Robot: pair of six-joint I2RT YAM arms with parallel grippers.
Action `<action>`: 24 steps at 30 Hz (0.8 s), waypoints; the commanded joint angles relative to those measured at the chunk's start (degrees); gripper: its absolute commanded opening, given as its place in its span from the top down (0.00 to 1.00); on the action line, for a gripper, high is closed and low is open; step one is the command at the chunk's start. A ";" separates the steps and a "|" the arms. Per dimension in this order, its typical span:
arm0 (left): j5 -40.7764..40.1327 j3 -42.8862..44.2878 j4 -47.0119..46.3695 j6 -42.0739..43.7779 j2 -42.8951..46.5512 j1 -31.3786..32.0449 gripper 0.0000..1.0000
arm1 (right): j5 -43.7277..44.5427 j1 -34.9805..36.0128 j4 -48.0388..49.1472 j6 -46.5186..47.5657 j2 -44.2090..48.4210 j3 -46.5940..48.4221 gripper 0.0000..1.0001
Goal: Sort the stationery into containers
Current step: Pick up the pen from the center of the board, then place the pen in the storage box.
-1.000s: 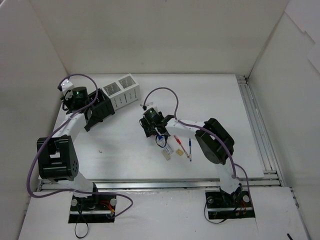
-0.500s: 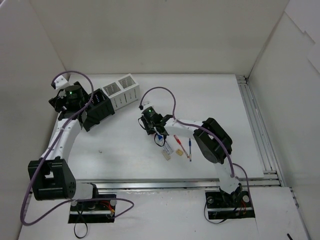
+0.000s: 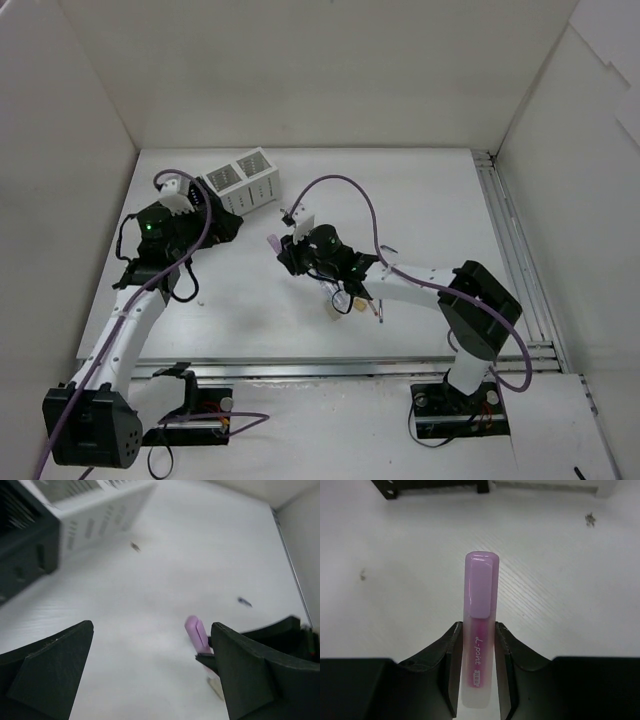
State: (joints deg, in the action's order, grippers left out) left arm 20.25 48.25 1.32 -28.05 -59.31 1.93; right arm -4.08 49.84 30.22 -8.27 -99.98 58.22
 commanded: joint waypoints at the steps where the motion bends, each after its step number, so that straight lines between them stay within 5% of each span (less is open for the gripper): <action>1: 14.47 -1.22 -8.52 -0.60 -0.37 4.20 0.00 | -4.71 1.30 14.15 0.54 6.54 -1.78 1.00; 12: 11.92 -1.76 -10.82 -2.18 -6.60 11.51 0.00 | -4.36 4.47 16.01 2.65 9.02 -2.41 1.00; 20: 13.06 -3.69 -13.98 -3.85 -6.35 11.51 0.45 | 3.90 4.82 17.24 -0.25 9.72 -2.06 0.97; 24: 13.85 -3.78 -14.33 -3.76 -5.29 12.04 0.80 | 3.90 4.82 17.51 -1.04 8.85 -1.27 0.95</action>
State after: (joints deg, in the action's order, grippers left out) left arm 33.43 43.35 -7.70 -32.16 -67.00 13.69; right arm -2.83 54.52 40.32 -8.01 -94.15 55.35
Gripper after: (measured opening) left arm 0.264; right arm 0.251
